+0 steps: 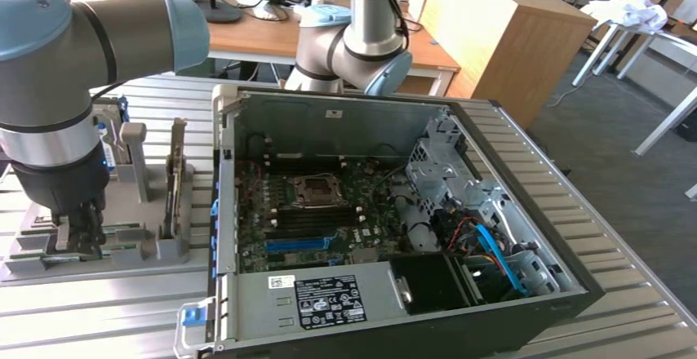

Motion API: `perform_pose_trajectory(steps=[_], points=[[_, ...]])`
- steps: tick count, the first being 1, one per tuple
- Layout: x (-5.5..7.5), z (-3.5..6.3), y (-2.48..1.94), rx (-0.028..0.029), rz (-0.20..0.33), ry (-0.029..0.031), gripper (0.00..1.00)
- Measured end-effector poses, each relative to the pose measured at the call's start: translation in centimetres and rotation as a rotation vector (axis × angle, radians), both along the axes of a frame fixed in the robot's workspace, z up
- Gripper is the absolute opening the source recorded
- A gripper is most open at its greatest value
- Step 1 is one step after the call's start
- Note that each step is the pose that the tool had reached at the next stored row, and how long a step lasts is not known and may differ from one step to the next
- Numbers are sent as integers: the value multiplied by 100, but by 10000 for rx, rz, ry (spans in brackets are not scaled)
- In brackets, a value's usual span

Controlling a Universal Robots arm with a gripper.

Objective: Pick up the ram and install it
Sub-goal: 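Pick up the ram and move it above insertion slot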

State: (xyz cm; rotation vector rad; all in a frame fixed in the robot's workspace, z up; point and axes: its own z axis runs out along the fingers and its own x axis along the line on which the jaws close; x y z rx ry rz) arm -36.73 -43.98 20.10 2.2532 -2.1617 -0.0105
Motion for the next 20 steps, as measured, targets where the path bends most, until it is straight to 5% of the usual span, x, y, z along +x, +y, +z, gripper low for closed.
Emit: perform_pose_trajectory(steps=[20], points=[[0,-1,7,1,0,0,30]])
